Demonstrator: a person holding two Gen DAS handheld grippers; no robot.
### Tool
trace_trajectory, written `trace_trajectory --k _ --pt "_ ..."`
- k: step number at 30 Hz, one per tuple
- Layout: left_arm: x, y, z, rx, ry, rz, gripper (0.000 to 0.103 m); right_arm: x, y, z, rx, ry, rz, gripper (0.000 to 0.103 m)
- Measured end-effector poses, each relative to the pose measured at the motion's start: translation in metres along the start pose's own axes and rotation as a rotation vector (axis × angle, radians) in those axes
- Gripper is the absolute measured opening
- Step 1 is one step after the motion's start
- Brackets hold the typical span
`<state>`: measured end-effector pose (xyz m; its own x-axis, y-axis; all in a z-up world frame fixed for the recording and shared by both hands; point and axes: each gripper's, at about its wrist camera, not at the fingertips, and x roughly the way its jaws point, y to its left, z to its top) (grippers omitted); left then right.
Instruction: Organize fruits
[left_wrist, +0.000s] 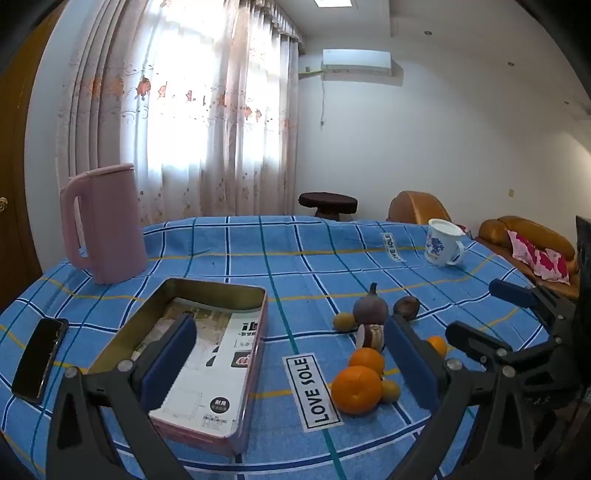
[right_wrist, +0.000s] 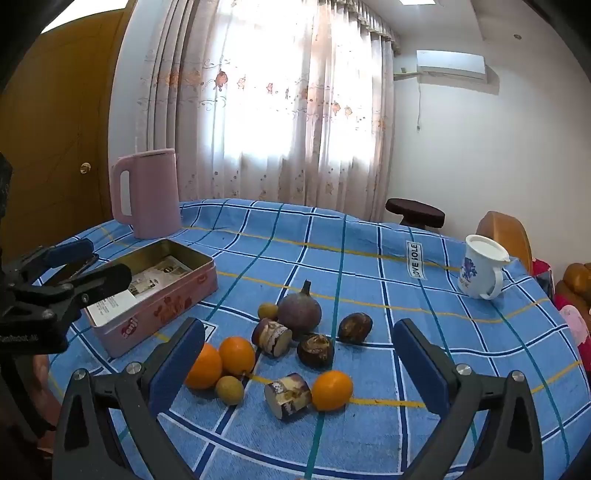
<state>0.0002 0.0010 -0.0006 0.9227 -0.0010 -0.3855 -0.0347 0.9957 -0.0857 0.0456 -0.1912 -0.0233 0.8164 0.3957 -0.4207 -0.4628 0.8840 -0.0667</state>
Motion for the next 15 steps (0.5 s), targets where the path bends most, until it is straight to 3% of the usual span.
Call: trace_trajectory --k 15 --pt "0.004 0.002 -0.002 0.007 0.034 0.01 0.103 -0.006 -0.004 -0.004 0.026 -0.011 -0.026 0.102"
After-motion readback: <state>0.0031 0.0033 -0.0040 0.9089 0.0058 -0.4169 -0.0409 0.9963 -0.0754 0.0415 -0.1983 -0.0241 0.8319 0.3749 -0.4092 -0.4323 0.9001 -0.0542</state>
